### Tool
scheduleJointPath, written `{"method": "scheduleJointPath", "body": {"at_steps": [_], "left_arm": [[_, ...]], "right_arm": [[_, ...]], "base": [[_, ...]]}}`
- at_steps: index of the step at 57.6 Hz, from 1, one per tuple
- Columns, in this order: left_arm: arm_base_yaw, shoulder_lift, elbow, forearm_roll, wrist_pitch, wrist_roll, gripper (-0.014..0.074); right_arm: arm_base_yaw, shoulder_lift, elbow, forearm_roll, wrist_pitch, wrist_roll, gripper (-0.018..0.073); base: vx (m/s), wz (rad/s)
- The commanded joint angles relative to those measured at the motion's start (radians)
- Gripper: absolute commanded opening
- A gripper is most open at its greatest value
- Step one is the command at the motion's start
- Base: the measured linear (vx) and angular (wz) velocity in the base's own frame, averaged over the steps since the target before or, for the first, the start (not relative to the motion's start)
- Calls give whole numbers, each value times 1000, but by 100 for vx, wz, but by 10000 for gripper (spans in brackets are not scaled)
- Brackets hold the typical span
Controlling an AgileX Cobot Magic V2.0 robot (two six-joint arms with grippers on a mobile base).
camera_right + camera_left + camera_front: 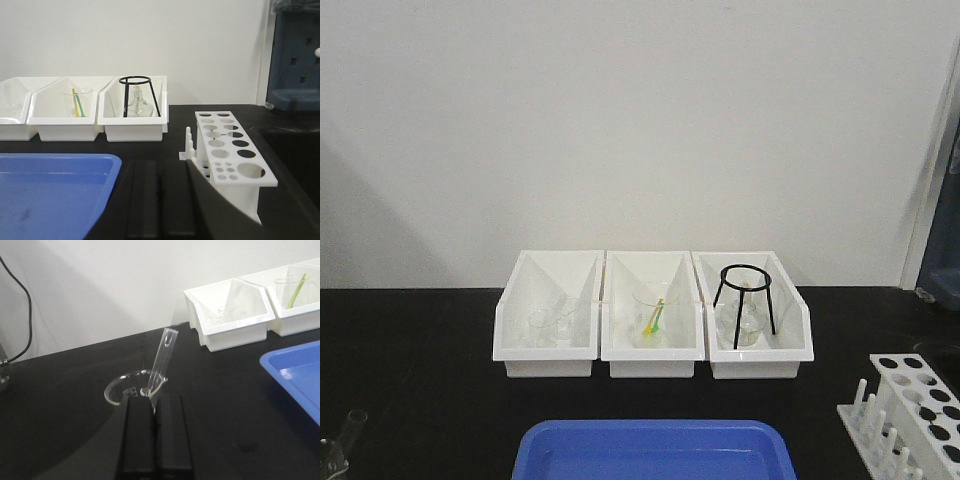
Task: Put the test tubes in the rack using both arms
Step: 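Reach the left gripper into the glass beaker and grasp the test tube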
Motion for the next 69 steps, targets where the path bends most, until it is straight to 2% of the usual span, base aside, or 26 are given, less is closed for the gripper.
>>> {"method": "scheduleJointPath", "body": {"at_steps": [1,58,64,69], "left_arm": [[1,-10,28,-8,-82,-4,-20],[1,-10,28,-7,-90,-4,-20],[1,-10,19,-10,-140,-12,-20],[1,-10,18,-10,-228,-77,-20]], "right_arm": [[-7,-11,12,0,-81,-9,-7],[-7,-11,12,0,-90,-9,-7],[-7,-11,12,0,-118,-9,-7],[-7,-11,11,7,-192,-6,-7]], "base": [[20,0],[3,2],[0,0],[0,0]]}}
